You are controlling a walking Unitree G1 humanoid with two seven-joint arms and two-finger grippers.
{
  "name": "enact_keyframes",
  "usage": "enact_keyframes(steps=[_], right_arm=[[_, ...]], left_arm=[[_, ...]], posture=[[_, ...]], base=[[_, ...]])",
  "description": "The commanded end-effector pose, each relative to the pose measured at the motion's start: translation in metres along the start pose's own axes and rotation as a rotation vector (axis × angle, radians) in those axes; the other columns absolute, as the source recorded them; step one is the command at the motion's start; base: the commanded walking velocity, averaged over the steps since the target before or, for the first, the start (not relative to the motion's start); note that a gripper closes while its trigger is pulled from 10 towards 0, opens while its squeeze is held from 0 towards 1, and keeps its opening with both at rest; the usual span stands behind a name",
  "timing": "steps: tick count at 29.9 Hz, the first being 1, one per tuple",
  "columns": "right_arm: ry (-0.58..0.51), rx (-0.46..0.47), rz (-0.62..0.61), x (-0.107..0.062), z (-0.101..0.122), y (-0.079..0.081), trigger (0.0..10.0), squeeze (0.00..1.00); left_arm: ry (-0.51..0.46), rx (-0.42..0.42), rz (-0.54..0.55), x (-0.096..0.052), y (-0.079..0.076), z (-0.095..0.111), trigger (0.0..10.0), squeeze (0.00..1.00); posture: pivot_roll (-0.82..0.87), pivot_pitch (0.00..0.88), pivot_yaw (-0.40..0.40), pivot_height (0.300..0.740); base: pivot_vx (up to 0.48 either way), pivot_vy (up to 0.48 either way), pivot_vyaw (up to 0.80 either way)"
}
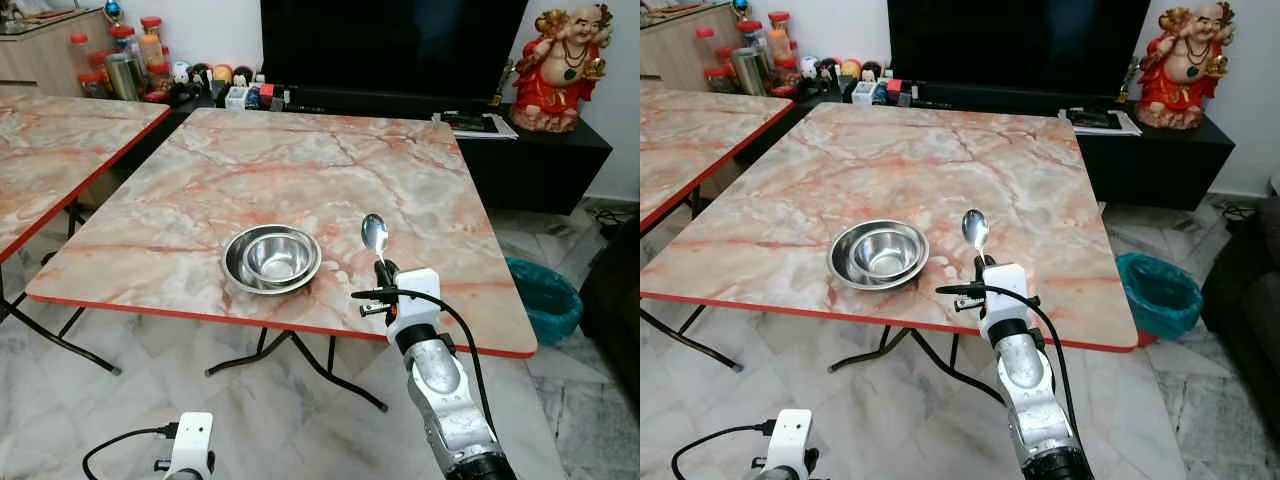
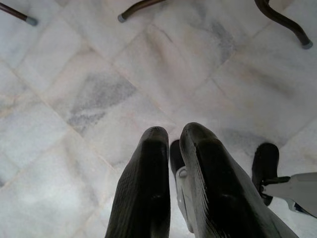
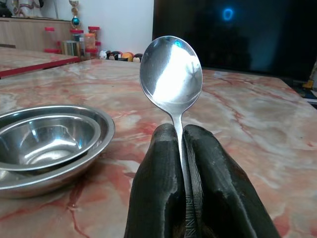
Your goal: Setting the table
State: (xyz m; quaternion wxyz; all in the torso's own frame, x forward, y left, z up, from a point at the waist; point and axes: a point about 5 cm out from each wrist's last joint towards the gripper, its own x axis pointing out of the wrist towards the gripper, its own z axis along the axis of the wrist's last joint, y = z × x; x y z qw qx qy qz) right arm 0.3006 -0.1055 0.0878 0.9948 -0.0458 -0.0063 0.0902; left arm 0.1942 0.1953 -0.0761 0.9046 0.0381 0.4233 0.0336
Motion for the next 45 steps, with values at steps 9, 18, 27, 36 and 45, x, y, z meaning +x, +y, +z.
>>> enact_keyframes(steps=[9,18,27,36,45], right_arm=[[-0.006,-0.006,0.010,0.003,0.004,0.001,10.0,0.00],[-0.006,-0.003,0.016,0.003,0.004,0.002,10.0,0.00],[0.019,-0.014,0.010,0.002,0.002,0.002,10.0,0.00],[0.147,-0.003,-0.019,0.001,-0.007,0.002,10.0,0.00],[0.303,0.140,-0.143,-0.011,-0.022,-0.009,10.0,0.00]], left_arm=[[0.002,0.002,0.005,0.000,0.001,-0.001,10.0,0.00],[-0.003,0.006,0.003,0.000,0.000,0.000,10.0,0.00],[-0.005,0.001,-0.006,0.000,-0.002,0.000,10.0,0.00],[0.009,-0.005,-0.010,-0.001,-0.007,-0.006,10.0,0.00],[0.030,0.023,-0.032,-0.003,-0.013,-0.013,10.0,0.00]], posture=[[-0.01,0.000,-0.038,0.736],[-0.01,0.000,-0.038,0.736],[-0.01,0.000,-0.044,0.736],[-0.03,0.000,-0.051,0.736],[-0.07,0.000,-0.033,0.736]], base=[[0.291,0.000,0.00],[0.292,0.000,0.00],[0.155,0.000,0.00],[0.000,0.000,0.00],[0.000,0.000,0.00]])
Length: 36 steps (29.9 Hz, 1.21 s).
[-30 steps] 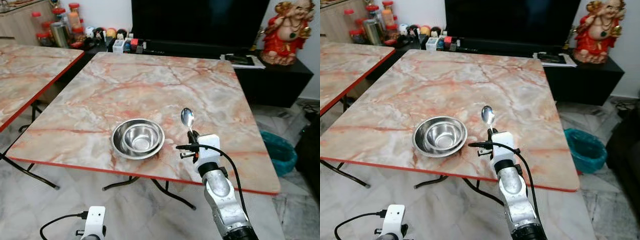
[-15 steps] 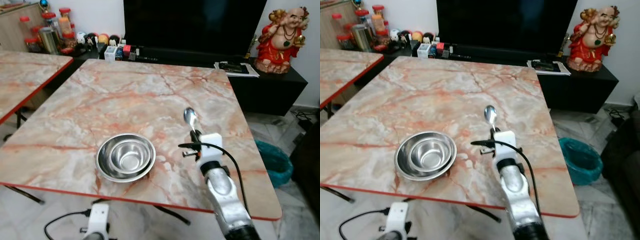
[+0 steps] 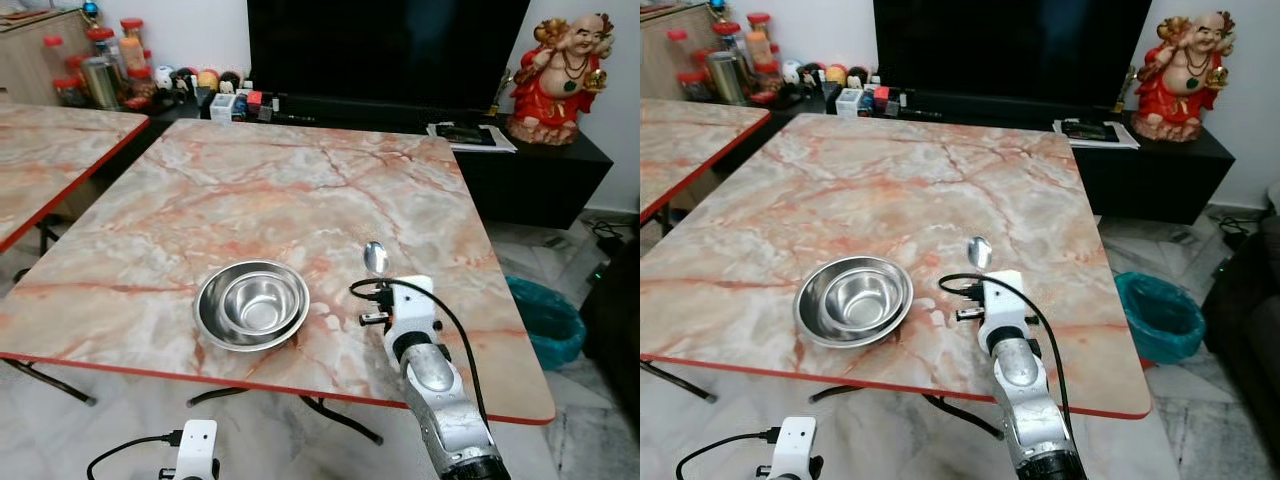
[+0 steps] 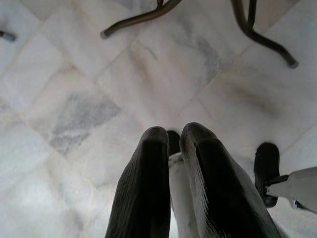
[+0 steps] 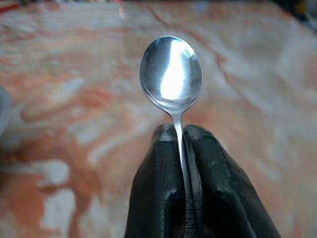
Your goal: Setting the table
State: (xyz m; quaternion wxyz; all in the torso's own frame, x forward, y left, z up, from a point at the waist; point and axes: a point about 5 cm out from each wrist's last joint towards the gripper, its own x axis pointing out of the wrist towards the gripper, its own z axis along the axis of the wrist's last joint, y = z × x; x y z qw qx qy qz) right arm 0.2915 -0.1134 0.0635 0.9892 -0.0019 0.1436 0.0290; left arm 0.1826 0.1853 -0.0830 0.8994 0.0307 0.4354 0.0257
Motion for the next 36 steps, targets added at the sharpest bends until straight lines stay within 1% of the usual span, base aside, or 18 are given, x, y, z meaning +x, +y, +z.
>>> enact_keyframes(steps=[1,3,4,6,9,12,15,20,25,29,36], right_arm=[[0.014,0.037,-0.034,-0.001,0.002,-0.005,10.0,0.00],[0.028,0.049,-0.038,0.000,0.001,-0.004,10.0,0.00],[0.061,0.081,-0.040,0.002,0.000,0.002,10.0,0.00],[0.079,0.106,-0.031,0.005,0.000,0.008,10.0,0.00],[0.101,0.106,-0.023,0.007,0.002,0.015,10.0,0.00],[0.106,0.100,-0.016,0.007,0.005,0.018,10.0,0.00],[0.107,0.079,-0.016,0.008,0.006,0.017,10.0,0.00],[0.125,0.080,-0.054,0.008,0.001,0.006,10.0,0.00],[0.148,0.079,-0.084,0.006,-0.005,0.001,10.0,0.00],[0.165,0.073,-0.101,0.005,-0.010,-0.001,10.0,0.00],[0.172,0.071,-0.108,0.004,-0.012,-0.002,10.0,0.00]], left_arm=[[0.004,0.030,-0.011,0.000,-0.002,0.000,10.0,0.00],[0.003,0.032,-0.011,0.000,-0.002,0.001,10.0,0.00],[0.000,0.036,-0.009,0.001,-0.002,0.003,10.0,0.00],[-0.001,0.038,-0.008,0.001,-0.002,0.004,10.0,0.00],[-0.003,0.034,0.003,0.001,0.000,0.005,10.0,0.00],[0.000,0.027,0.009,0.001,0.001,0.003,10.0,0.00],[0.003,0.024,0.010,0.001,0.000,0.001,10.0,0.00],[0.008,0.021,0.011,0.000,0.001,0.000,10.0,0.00],[0.008,0.026,0.012,0.000,0.002,0.000,10.0,0.00],[0.005,0.030,0.017,0.001,0.005,0.002,10.0,0.00],[0.003,0.033,0.018,0.001,0.005,0.003,10.0,0.00]], posture=[[-0.07,0.000,-0.033,0.736],[-0.08,0.000,-0.036,0.736],[-0.08,0.000,-0.037,0.736],[-0.07,0.000,-0.043,0.736],[-0.07,0.000,-0.049,0.736],[-0.07,0.000,-0.052,0.736],[-0.07,0.000,-0.053,0.736],[-0.07,0.000,-0.046,0.736],[-0.07,0.000,-0.040,0.736],[-0.07,0.000,-0.040,0.736],[-0.06,0.000,-0.041,0.736]], base=[[0.000,0.000,0.00],[0.000,0.000,0.00],[0.000,0.000,0.00],[0.000,0.000,0.00],[0.000,0.000,0.00],[0.000,0.000,0.00],[0.000,0.000,0.00],[0.000,0.000,0.00],[0.000,0.000,0.00],[0.000,0.000,0.00],[0.000,0.000,0.00]])
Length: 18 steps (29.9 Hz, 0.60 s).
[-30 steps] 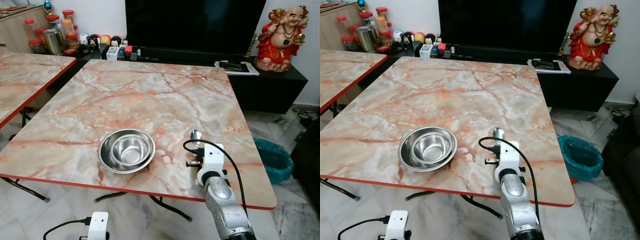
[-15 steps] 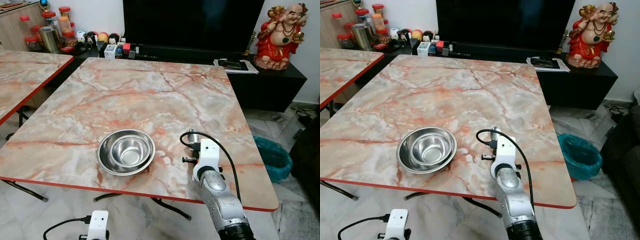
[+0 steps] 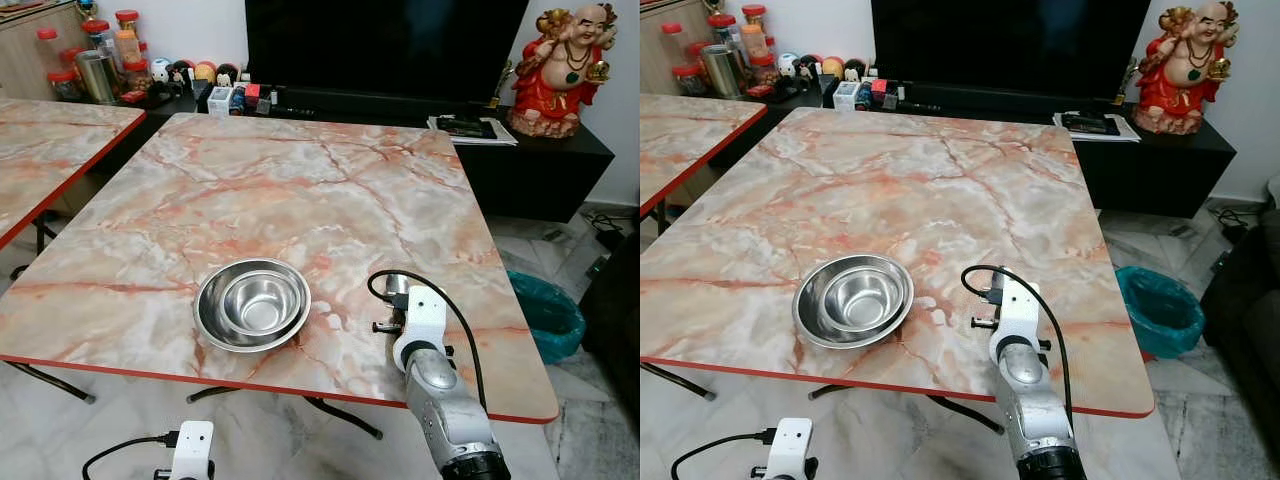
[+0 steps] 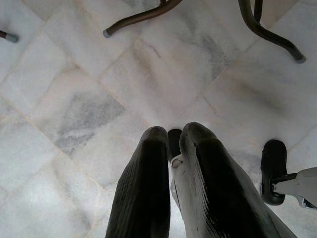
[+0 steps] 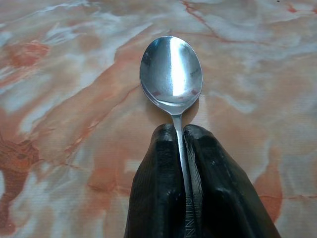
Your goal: Setting the table
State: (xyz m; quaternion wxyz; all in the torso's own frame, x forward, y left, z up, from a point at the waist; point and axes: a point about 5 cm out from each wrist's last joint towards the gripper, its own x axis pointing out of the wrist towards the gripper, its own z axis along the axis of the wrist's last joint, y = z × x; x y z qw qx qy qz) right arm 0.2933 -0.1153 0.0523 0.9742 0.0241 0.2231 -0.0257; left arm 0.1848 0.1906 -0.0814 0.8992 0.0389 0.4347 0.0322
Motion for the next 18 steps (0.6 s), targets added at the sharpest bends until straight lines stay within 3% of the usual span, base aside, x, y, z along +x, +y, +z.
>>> enact_keyframes(steps=[1,18], right_arm=[[0.015,-0.002,-0.010,-0.0003,-0.0025,0.0005,10.0,0.00],[0.030,-0.009,-0.011,0.0006,-0.0068,0.0011,10.0,0.00]], left_arm=[[0.004,0.024,-0.002,0.0000,-0.0003,-0.0003,10.0,0.00],[0.007,0.024,0.002,-0.0003,0.0009,-0.0015,10.0,0.00]], posture=[[-0.06,0.000,-0.041,0.736],[-0.05,0.000,-0.039,0.736]], base=[[0.000,0.000,0.00],[0.000,0.000,0.00]])
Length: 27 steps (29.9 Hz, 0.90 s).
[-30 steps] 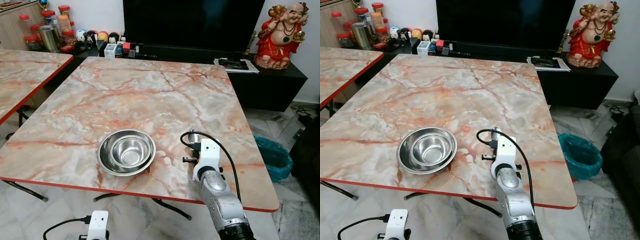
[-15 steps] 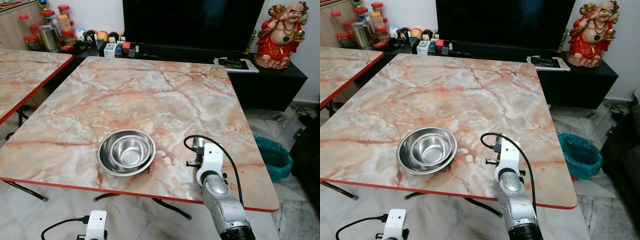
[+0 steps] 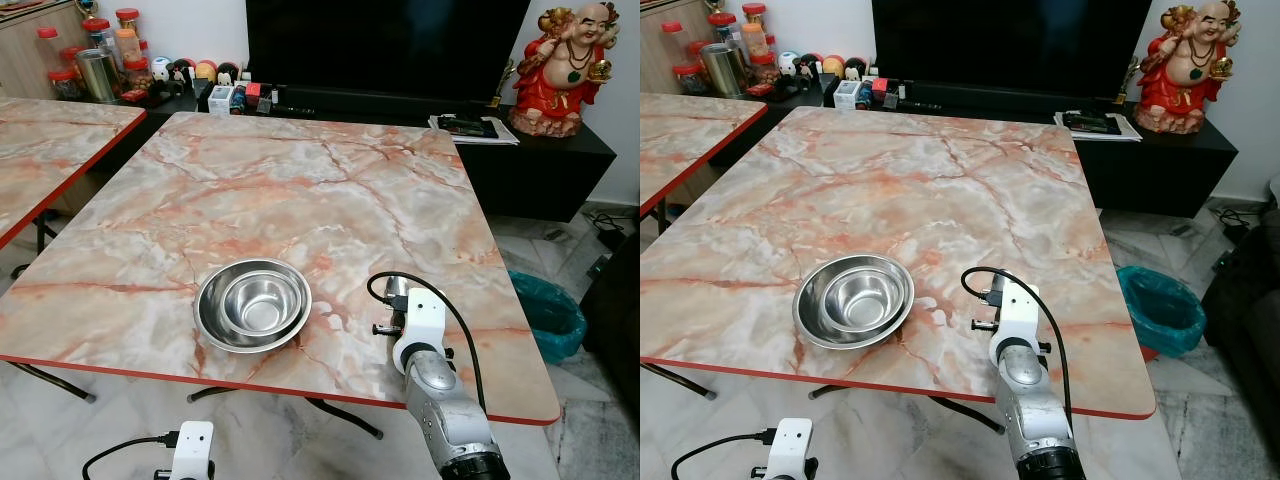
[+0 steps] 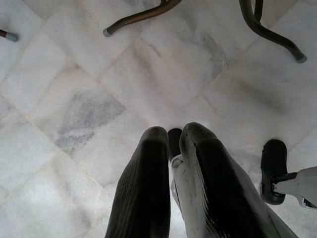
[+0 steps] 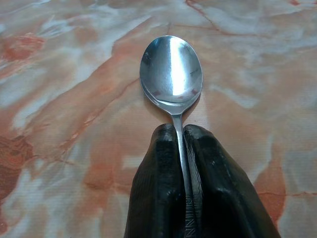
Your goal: Setting the table
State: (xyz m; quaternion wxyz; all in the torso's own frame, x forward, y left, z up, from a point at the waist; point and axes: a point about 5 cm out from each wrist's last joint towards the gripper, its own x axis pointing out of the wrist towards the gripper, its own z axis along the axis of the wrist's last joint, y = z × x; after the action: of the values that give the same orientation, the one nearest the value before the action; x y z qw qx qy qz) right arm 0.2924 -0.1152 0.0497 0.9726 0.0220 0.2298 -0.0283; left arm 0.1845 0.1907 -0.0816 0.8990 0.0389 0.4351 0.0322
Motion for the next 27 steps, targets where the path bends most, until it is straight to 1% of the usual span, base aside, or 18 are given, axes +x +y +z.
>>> enact_keyframes(steps=[1,8,9,10,12,13,14,27], right_arm=[[0.018,-0.006,-0.005,0.0004,-0.0043,0.0014,10.0,0.00],[0.019,-0.004,-0.003,0.0006,-0.0047,0.0020,10.0,0.00],[0.020,-0.005,-0.003,0.0005,-0.0049,0.0019,10.0,0.03],[0.020,-0.006,-0.003,0.0005,-0.0049,0.0019,10.0,0.03],[0.020,-0.007,0.003,0.0007,-0.0049,0.0024,10.0,0.50],[0.020,-0.007,0.005,0.0007,-0.0049,0.0025,10.0,0.50],[0.020,-0.007,0.006,0.0007,-0.0049,0.0026,10.0,1.00],[0.018,-0.012,0.005,0.0020,-0.0040,0.0033,10.0,1.00]], left_arm=[[0.006,0.025,0.003,-0.0002,0.0012,-0.0010,10.0,0.00],[0.006,0.028,0.002,0.0000,0.0014,-0.0004,10.0,0.00],[0.007,0.030,0.002,0.0000,0.0012,-0.0007,10.0,0.00],[0.008,0.030,0.002,0.0000,0.0012,-0.0007,10.0,0.00],[0.009,0.031,0.002,0.0000,0.0013,-0.0007,10.0,0.00],[0.009,0.031,0.002,0.0000,0.0013,-0.0007,10.0,0.00],[0.009,0.031,0.002,0.0000,0.0013,-0.0006,10.0,0.00],[0.003,0.032,0.004,0.0006,0.0017,0.0021,10.0,0.00]], posture=[[-0.05,0.000,-0.039,0.736],[-0.05,0.000,-0.038,0.736],[-0.05,0.000,-0.038,0.736],[-0.05,0.000,-0.038,0.736],[-0.05,0.000,-0.038,0.736],[-0.05,0.000,-0.038,0.736],[-0.05,0.000,-0.039,0.736],[-0.05,0.000,-0.038,0.736]], base=[[0.000,0.000,0.00],[0.000,0.000,0.00],[0.000,0.000,0.00],[0.000,0.000,0.00],[0.000,0.000,0.00],[0.000,0.000,0.00],[0.000,0.000,0.00],[0.000,0.000,0.00]])
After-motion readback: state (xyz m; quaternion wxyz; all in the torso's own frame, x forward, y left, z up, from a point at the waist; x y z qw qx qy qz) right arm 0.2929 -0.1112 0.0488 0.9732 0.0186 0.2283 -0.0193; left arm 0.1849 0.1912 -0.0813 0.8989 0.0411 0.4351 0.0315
